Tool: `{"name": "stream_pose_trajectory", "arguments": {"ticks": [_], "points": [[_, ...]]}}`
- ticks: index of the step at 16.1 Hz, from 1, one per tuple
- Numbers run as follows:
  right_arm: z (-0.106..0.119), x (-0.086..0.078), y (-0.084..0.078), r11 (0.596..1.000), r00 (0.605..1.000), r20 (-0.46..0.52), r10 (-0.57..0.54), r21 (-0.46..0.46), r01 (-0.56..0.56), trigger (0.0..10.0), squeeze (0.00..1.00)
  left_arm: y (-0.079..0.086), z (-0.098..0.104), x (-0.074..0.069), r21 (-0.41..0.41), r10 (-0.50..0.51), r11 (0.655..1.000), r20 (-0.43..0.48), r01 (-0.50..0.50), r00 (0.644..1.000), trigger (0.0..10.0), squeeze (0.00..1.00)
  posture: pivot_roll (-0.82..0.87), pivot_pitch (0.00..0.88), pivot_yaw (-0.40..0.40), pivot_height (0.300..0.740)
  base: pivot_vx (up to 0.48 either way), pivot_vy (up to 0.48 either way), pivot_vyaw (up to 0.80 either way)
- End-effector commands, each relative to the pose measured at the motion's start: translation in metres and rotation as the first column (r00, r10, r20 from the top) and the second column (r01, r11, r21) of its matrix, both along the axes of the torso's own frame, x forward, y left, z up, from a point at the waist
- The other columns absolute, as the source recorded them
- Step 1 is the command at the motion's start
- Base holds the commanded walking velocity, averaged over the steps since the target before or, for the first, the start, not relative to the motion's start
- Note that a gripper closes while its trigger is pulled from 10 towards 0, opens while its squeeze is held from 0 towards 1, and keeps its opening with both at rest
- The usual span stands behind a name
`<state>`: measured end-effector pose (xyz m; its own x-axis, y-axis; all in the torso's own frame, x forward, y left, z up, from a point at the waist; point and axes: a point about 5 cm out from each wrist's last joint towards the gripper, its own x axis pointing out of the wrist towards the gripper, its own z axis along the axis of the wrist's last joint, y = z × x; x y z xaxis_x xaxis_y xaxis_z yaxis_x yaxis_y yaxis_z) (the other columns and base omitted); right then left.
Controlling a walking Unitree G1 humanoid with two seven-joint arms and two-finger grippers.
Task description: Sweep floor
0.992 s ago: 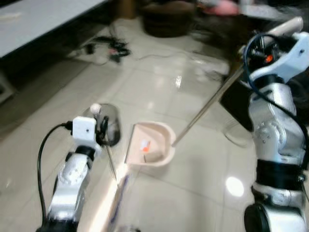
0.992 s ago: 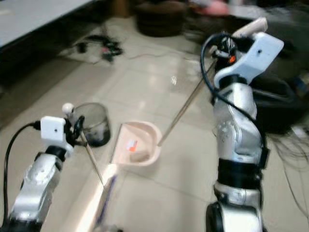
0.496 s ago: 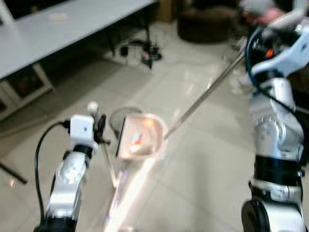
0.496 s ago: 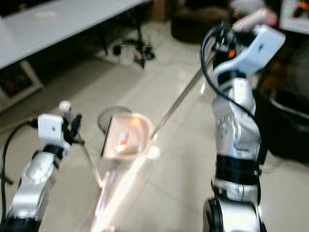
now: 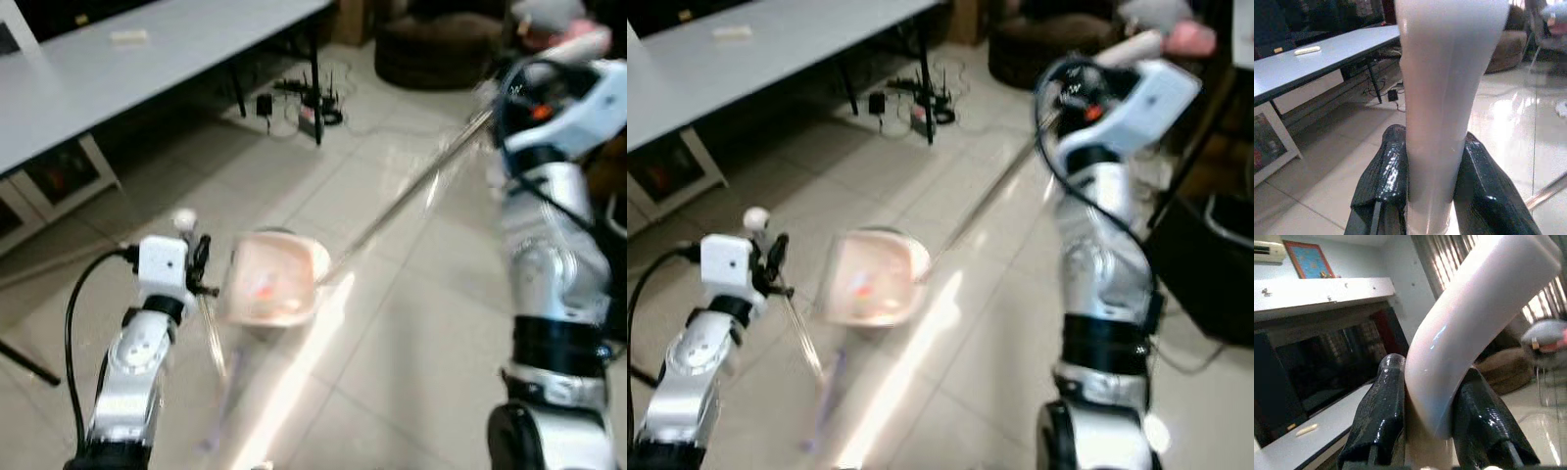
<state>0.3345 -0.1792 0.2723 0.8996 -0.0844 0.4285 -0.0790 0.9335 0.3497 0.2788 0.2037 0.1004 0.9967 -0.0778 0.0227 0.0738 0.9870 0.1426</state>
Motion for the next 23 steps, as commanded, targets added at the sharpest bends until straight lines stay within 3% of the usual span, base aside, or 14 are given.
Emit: {"name": "stream_pose_trajectory", "arguments": {"ticks": [1,9,12,18,23], "points": [[0.0125,-0.0022,0.0119,0.998,0.997,0.067,0.046,0.027,-0.048,10.0,0.00,0.0082,0.0072,-0.0006,0.030,0.020,0.999,0.032,-0.021,0.999,10.0,0.00,0.05,0.035,0.058,0.740,0.412,0.000,0.00],[0.0090,-0.0034,0.0148,0.999,0.998,0.048,0.041,-0.013,-0.041,10.0,0.00,0.0131,0.0055,-0.0041,0.044,0.026,0.999,0.025,-0.027,0.999,10.0,0.00,0.05,0.042,0.062,0.740,0.412,0.000,0.00],[0.0068,-0.0047,0.0099,0.998,0.998,0.051,0.040,0.050,-0.043,10.0,0.00,0.0140,0.0063,-0.0037,0.048,0.029,0.998,0.026,-0.030,0.999,10.0,0.00,0.05,0.041,0.059,0.740,0.412,0.000,0.00],[0.0036,-0.0037,0.0108,0.997,0.999,0.041,0.034,0.062,-0.037,10.0,0.00,0.0161,0.0069,-0.0044,0.042,0.034,0.998,0.027,-0.035,0.999,10.0,0.00,0.06,0.046,0.056,0.740,0.402,0.000,0.00],[0.0025,-0.0048,0.0083,0.998,0.999,0.044,0.023,0.065,-0.026,10.0,0.00,0.0162,0.0078,-0.0062,0.041,0.030,0.999,0.028,-0.031,0.999,10.0,0.00,0.06,0.049,0.060,0.740,0.000,0.000,0.00]]}}
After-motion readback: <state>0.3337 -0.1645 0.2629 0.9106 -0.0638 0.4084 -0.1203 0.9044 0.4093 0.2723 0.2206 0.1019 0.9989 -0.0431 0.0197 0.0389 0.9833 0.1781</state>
